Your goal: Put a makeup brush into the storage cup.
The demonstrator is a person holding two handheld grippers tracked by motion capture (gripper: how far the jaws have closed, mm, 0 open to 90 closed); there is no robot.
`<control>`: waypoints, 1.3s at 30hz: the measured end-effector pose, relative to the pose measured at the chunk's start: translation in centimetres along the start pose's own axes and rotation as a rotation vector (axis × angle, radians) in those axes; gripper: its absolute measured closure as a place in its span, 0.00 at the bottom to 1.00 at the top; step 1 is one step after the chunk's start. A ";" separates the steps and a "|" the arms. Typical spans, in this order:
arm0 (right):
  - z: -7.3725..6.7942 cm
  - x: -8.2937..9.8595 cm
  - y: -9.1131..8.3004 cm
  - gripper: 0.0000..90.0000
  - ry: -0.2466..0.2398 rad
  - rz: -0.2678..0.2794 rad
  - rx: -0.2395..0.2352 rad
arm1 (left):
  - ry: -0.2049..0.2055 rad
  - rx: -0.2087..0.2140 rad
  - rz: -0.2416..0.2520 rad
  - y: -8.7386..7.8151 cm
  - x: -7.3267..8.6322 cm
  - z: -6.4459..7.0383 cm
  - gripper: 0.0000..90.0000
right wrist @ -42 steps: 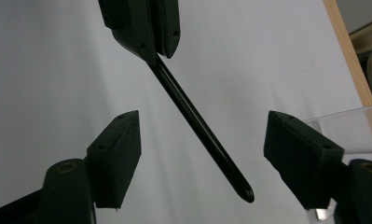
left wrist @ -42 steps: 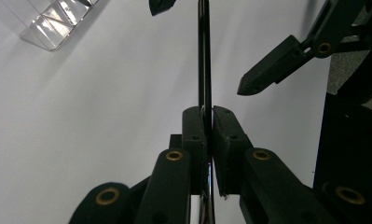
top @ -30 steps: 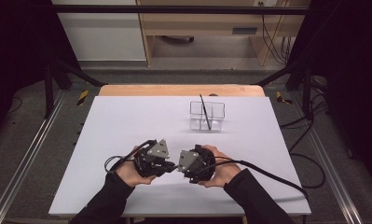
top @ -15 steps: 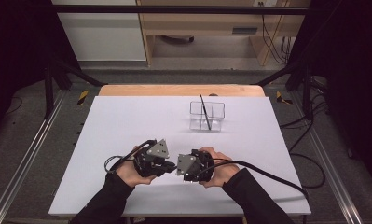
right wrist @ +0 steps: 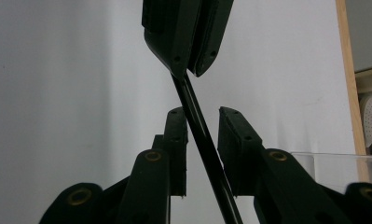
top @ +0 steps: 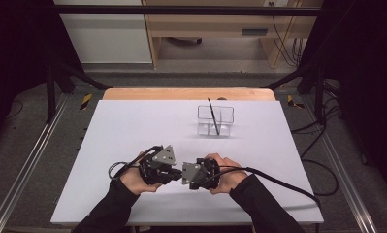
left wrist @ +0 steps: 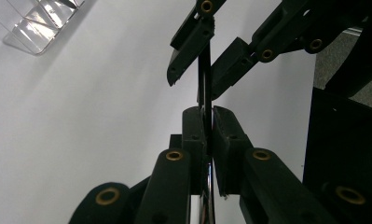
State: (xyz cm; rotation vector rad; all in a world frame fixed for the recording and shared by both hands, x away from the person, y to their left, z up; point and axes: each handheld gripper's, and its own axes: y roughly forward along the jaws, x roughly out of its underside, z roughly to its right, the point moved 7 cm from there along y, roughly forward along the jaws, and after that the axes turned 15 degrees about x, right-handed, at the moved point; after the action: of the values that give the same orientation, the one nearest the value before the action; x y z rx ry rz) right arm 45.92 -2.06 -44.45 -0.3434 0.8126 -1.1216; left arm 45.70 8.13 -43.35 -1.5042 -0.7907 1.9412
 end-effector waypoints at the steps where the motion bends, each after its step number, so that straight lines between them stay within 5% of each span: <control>1: 0.0 0.0 0.0 0.83 -0.003 0.002 -0.001 | 0.000 0.000 -0.001 0.0 0.0 0.0 0.93; 28: -0.5 -0.1 -0.2 0.94 -0.020 0.028 -0.055 | -0.008 -0.006 0.016 -0.3 0.0 -0.5 0.87; 39: -0.3 0.3 0.3 0.94 0.034 -0.004 -0.068 | -0.032 -0.086 0.078 -1.4 -0.2 -1.2 0.62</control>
State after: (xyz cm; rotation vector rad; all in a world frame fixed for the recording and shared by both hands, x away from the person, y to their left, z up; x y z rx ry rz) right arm 45.93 -2.18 -44.92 -0.3840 0.8820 -1.1080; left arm 47.02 9.07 -42.49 -1.5790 -0.8504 2.0166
